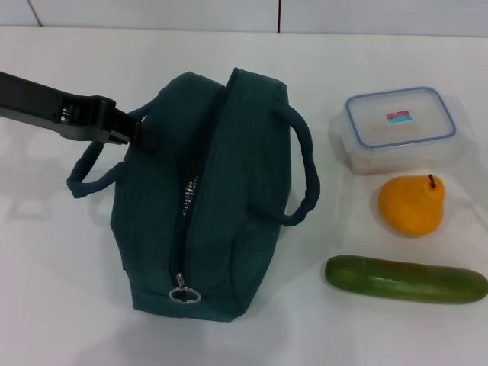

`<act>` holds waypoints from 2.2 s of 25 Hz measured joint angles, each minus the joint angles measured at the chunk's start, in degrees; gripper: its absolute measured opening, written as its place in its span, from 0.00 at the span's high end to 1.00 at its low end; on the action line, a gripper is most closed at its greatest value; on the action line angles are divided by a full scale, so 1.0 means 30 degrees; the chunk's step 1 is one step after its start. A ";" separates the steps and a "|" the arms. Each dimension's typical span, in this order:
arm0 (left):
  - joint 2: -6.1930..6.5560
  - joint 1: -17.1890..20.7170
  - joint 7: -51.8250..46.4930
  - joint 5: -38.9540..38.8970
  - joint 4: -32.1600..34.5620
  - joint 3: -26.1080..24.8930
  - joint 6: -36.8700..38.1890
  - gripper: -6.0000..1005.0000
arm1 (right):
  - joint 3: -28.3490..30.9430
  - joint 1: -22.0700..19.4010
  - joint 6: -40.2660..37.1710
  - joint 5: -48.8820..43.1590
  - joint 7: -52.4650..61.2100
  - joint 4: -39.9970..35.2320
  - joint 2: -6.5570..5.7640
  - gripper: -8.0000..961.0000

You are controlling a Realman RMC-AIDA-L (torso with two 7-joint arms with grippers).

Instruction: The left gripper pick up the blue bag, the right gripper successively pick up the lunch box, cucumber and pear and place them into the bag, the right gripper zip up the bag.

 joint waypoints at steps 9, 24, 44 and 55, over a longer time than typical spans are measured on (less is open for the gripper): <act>-0.0064 -0.0102 0.0191 0.0004 0.0000 0.0014 0.0002 0.95 | -0.0138 -0.0031 0.5584 0.0108 0.3742 0.0273 0.0109 0.25; -0.0225 -0.0125 0.0532 0.0004 -0.0018 0.0040 0.0002 0.95 | -0.1620 0.1033 0.9509 -0.0153 0.5198 0.0641 0.0205 0.25; -0.0334 -0.0130 0.0938 0.0020 -0.0042 0.0147 0.0002 0.95 | -0.1608 0.2856 1.0570 0.0102 0.5847 0.1840 0.0222 0.25; -0.0401 -0.0298 0.1282 0.0073 -0.0058 0.0160 0.0001 0.95 | -0.1773 0.3352 1.0999 -0.0021 0.7521 0.2024 0.0223 0.25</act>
